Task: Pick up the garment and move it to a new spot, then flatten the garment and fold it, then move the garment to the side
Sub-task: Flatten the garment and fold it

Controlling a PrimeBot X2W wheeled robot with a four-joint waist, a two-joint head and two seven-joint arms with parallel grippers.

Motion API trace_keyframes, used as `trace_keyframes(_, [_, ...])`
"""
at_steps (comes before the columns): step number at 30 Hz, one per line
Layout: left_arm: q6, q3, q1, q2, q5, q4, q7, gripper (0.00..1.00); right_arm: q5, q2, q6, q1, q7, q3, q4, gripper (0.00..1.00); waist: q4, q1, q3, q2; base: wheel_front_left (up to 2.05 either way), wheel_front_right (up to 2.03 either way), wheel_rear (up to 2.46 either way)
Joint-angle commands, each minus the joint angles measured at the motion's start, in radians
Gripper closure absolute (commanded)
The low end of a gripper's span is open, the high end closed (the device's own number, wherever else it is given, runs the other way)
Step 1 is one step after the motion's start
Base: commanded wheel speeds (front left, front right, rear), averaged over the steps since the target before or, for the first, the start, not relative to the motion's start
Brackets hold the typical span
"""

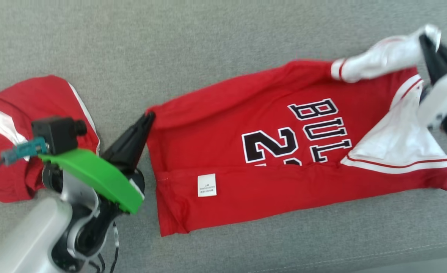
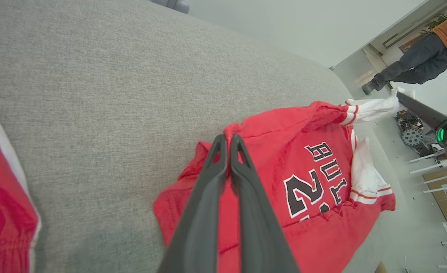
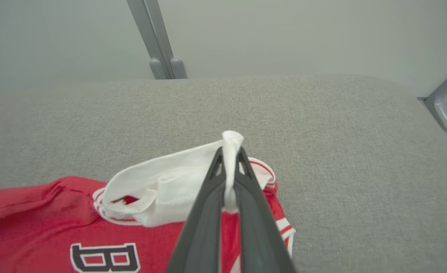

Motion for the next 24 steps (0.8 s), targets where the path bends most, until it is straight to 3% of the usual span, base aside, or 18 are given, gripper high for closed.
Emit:
trace_keyframes(1, [0.010,0.001,0.034,0.015,-0.002,-0.020,-0.009,1.00,0.012,0.008,-0.002,0.059,0.006,-0.015,-0.032,1.00,-0.037,0.0000,-0.057,0.0000,0.00,0.00,0.00])
trace_keyframes(8, [0.048,0.000,0.155,0.048,-0.019,-0.087,-0.033,1.00,0.031,0.074,-0.002,0.247,0.024,-0.035,-0.128,1.00,-0.074,0.0000,-0.080,0.0000,0.00,0.00,0.00])
trace_keyframes(24, [0.049,0.004,0.201,0.056,-0.013,-0.076,-0.063,1.00,0.011,0.114,-0.002,0.236,-0.063,-0.021,0.041,1.00,-0.064,0.0000,-0.051,0.0000,0.00,0.00,0.00])
